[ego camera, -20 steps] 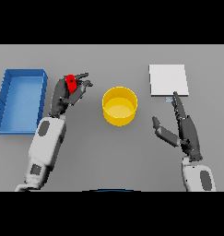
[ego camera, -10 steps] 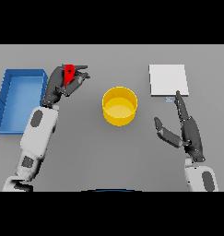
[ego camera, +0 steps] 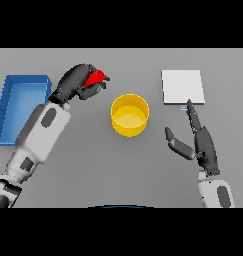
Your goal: Pick up the red beaker and tilt it to pour out 1 green nut into yellow bowl. Pick up the yellow bowl and place it on the metallic measuring scale.
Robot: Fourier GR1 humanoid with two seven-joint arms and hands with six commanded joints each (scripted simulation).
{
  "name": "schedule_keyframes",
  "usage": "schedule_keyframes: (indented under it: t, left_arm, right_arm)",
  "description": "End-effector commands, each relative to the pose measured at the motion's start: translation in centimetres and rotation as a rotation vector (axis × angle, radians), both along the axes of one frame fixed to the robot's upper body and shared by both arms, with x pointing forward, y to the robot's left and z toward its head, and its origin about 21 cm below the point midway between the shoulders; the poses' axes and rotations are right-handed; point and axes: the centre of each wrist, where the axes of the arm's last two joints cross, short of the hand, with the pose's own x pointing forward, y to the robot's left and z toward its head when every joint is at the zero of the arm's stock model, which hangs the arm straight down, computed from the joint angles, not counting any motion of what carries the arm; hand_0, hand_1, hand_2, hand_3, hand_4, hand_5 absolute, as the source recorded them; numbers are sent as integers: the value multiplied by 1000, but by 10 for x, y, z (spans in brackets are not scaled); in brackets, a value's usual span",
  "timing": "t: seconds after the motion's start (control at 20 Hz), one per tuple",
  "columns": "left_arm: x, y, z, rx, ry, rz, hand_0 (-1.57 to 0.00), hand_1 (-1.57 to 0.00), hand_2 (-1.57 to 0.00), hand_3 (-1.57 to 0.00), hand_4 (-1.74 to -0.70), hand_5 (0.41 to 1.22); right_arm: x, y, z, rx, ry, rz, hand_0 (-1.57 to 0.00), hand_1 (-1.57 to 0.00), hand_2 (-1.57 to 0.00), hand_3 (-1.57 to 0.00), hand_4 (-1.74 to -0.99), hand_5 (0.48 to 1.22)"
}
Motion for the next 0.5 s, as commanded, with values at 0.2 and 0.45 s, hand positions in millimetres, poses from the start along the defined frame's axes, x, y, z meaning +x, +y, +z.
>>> schedule_keyframes:
  t: [0.2, 0.45]
  left_arm:
    - [1, -27, 14, 364, -88, -91, -1570, -1571, -1571, -1570, -1740, 1183]
    - [6, -49, 24, 694, -117, -187, -1571, -1571, -1571, -1436, -1705, 1209]
  right_arm:
    - [3, -3, 3, 25, -9, -4, 1, 1, 1, 1, -1183, 673]
    - [3, 2, 2, 49, 20, -6, 1, 1, 1, 1, -1191, 675]
